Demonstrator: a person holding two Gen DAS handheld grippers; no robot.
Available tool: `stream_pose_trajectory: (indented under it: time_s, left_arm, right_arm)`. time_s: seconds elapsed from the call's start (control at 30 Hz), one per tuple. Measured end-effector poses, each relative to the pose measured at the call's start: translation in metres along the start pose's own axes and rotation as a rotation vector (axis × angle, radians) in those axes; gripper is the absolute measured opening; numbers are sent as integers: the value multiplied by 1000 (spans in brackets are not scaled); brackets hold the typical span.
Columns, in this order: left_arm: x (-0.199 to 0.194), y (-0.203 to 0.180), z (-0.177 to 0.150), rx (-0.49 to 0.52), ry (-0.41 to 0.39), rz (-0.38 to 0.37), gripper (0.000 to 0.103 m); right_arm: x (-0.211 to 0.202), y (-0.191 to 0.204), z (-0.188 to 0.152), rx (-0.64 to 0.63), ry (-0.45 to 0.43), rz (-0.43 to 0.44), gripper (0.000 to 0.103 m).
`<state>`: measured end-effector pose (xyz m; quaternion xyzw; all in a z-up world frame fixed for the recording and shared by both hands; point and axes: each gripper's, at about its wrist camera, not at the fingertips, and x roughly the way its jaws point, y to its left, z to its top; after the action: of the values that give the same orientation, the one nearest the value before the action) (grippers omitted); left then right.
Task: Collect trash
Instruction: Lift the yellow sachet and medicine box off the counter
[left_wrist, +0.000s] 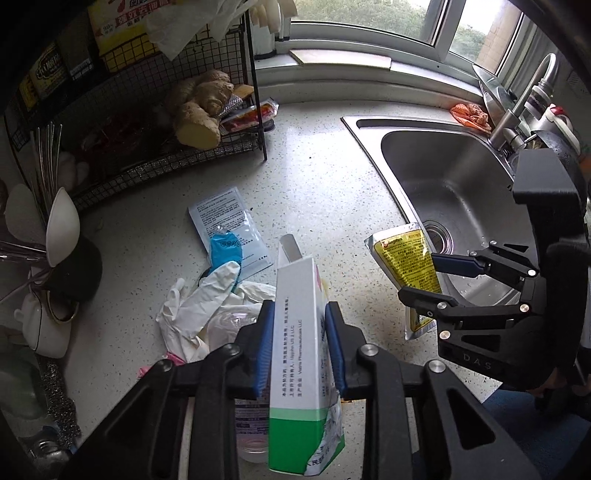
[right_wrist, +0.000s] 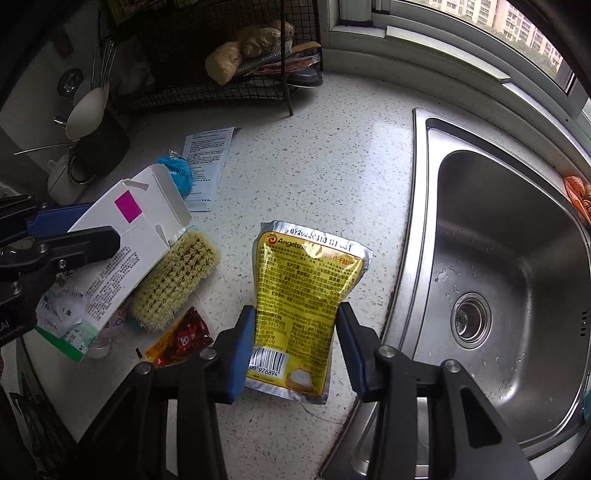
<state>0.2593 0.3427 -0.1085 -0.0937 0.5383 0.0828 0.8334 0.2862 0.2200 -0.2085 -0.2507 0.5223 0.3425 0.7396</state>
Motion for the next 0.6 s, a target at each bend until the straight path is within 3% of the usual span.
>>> stream_pose_trajectory:
  time_s: [0.27,0.6]
  left_arm:
    - [-23,-30,-11,34,-36,-11,24]
    - [-41,-78,-43,74,-23,-5,24]
  right_arm:
    - [-37,-20,-2,-13,-65,4,41]
    - [-73,-32,-49,-7,-97,12,41]
